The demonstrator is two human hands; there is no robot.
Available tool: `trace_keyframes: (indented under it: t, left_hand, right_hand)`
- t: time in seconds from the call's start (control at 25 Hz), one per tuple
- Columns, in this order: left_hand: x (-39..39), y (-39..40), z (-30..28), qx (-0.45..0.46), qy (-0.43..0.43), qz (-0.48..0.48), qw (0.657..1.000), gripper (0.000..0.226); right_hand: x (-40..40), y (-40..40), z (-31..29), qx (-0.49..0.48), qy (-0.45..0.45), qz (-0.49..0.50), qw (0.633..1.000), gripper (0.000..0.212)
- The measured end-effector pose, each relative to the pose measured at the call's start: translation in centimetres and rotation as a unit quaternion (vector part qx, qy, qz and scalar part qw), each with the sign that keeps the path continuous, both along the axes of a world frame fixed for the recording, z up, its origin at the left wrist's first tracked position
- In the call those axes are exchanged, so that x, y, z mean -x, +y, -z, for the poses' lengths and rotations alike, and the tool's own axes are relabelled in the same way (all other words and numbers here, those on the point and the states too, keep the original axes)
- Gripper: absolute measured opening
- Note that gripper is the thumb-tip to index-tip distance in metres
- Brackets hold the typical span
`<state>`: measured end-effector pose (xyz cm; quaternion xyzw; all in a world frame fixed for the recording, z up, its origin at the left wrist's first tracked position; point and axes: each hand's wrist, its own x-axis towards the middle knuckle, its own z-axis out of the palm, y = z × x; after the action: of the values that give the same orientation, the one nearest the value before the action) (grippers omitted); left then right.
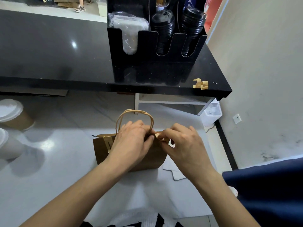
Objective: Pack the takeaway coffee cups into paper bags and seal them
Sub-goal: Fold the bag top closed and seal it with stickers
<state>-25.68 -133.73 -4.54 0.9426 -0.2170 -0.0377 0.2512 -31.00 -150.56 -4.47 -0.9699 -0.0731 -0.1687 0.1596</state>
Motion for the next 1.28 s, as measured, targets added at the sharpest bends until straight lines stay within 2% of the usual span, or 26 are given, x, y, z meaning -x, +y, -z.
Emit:
trace_keyframes:
  t: [0.16,0.32,0.68,0.96,1.28]
  left_hand:
    - [-0.1,0.1,0.1,0.012,-0.003,-0.001,1.0,0.02]
    - [-0.2,0.0,0.0,0.011,-0.002,-0.001,1.0,0.019]
    - [-0.3,0.0,-0.2,0.013,0.01,-0.006,1.0,0.019]
    - [-0.1,0.1,-0.2,0.045,0.016,0.003,0.999,0.019]
    - [0.4,-0.5,-0.5,0.088,0.029,-0.045,0.995,0.017]
  right_hand:
    - [1.0,0.3,2.0,0.029,-0.114,0.001,0.993,0.016]
    - [1.7,0.4,3.9,0.055,-0.167,0.008,0.984,0.018]
    - [2.7,0.1,6.2,0.058,-0.194,0.009,0.979,0.024]
    - [2.3,0.0,6.7,0.049,-0.21,0.014,0.976,0.012]
    - [2.5,-0.2,7.0,0.021,-0.234,-0.002,0.972,0.013]
